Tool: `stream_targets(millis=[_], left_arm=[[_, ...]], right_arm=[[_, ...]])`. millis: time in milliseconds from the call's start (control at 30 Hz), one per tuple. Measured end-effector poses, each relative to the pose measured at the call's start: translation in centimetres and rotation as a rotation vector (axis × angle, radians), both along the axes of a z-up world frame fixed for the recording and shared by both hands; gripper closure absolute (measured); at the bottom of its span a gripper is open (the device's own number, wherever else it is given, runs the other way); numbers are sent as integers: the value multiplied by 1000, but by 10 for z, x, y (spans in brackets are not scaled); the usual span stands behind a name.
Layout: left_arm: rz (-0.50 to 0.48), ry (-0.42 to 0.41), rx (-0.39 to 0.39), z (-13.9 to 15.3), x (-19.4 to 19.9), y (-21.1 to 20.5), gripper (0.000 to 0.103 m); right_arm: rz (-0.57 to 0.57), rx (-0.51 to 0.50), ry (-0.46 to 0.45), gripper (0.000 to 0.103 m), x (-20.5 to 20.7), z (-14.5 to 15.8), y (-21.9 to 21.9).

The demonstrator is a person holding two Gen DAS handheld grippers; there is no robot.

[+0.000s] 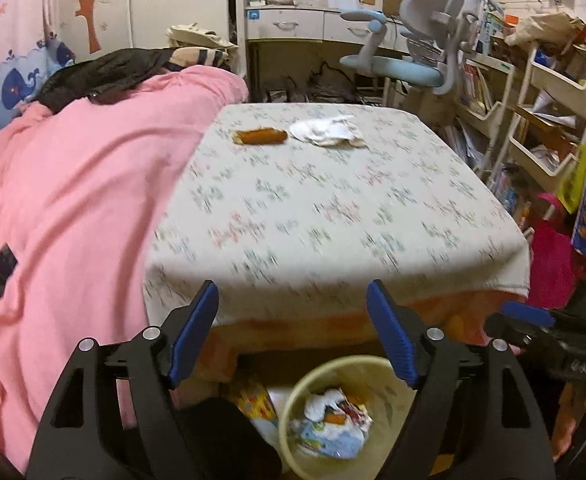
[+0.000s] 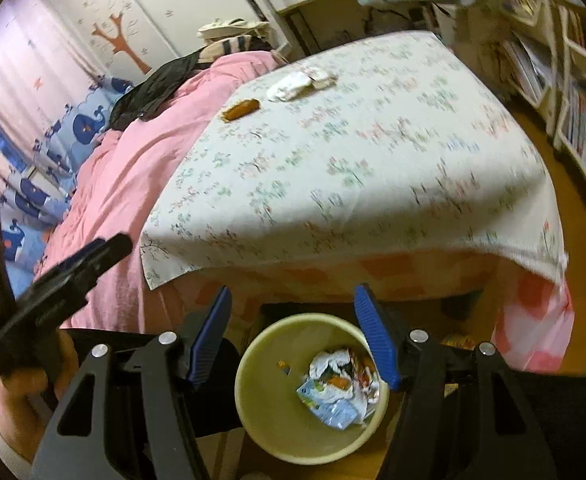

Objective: Collect trash
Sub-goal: 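Move both open tools back over the table toward the remaining tissue and peel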

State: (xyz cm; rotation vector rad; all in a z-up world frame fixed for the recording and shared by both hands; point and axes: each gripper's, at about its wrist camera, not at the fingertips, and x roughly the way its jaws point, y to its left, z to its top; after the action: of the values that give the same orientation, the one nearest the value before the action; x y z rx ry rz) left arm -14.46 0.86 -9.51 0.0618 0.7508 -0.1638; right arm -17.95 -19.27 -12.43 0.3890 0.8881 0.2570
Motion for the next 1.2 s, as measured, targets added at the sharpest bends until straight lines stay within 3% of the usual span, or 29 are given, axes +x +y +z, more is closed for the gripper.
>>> stream_targets(millis=[267, 500, 633, 767, 933, 1200], left_arm=[[48, -23, 20, 14, 72, 9, 30], [94, -7, 16, 11, 159, 12, 30], [57, -27, 70, 7, 205, 1, 30], [-19, 14, 103, -9, 251, -9, 30], [-106, 9, 187, -21, 282, -22, 30], [-163, 22, 194, -27, 317, -26, 30]], right_arm=[[28, -88, -68, 35, 66, 31, -1], [16, -105, -48, 35, 157, 27, -3], [12, -110, -46, 35, 200, 22, 3], [-7, -102, -56, 35, 239, 16, 2], [-18, -97, -52, 35, 271, 9, -2], [-50, -74, -27, 35, 309, -4, -11]])
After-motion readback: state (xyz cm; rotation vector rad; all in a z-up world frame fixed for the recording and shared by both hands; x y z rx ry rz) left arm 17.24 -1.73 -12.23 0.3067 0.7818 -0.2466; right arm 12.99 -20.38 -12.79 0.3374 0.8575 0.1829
